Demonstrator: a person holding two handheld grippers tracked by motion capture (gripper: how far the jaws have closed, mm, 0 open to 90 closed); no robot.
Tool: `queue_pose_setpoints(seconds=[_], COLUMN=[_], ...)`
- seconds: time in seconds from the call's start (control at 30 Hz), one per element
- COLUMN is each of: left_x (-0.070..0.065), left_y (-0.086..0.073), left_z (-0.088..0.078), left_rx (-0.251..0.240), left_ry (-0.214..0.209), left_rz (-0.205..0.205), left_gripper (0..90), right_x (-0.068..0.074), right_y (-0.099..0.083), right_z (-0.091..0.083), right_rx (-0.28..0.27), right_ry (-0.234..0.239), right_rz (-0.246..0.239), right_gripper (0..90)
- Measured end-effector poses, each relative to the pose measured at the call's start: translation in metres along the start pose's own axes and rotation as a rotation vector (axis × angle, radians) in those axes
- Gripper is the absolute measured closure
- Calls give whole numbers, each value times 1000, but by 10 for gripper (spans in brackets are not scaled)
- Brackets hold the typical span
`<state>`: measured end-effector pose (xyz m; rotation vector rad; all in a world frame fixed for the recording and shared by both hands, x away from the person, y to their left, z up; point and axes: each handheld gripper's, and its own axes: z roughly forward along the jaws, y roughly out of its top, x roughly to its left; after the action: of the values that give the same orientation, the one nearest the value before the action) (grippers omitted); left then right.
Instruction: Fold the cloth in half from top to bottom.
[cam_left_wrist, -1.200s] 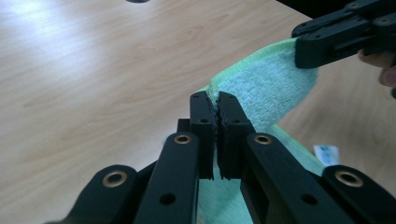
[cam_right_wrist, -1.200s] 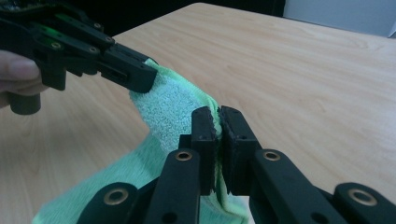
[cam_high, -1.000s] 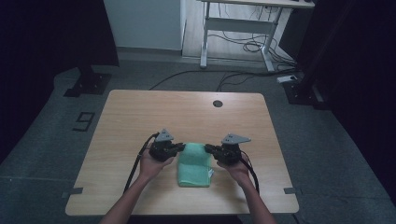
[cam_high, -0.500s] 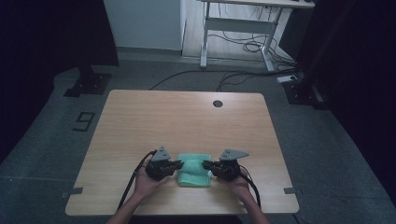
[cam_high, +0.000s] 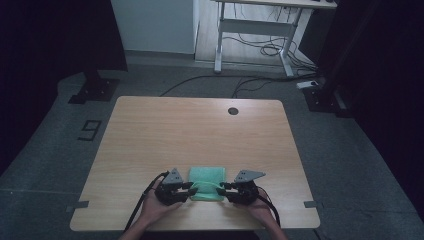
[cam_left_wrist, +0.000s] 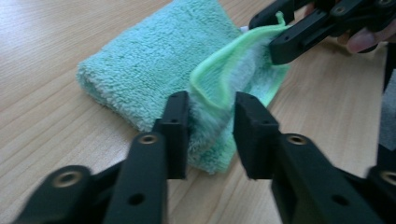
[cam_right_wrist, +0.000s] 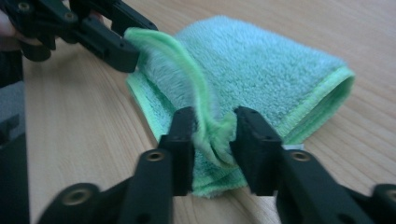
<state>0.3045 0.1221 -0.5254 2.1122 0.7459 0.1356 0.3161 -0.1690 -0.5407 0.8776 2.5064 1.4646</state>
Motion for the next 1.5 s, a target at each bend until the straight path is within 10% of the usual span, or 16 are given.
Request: queue_pose_setpoints(seconds=[0.2, 0.43, 1.2, 1.5], left_x=[1, 8, 43, 32], left_y=[8, 18, 29, 31], left_z=[-9, -8, 46, 20], left_rx=[-43, -79, 63, -12], left_ry=[-18, -14, 89, 60], left_rz=[7, -22, -59, -59], left_gripper=[556, 535, 548, 532], right_x=[-2, -4, -27, -13], right_y=[11, 16, 30, 32], right_z=[-17, -1, 49, 30], right_rx=[-76, -28, 67, 18], right_ry=[-11, -22, -144, -85], right_rz=[11, 13, 39, 25], right_gripper=[581, 568, 479, 458])
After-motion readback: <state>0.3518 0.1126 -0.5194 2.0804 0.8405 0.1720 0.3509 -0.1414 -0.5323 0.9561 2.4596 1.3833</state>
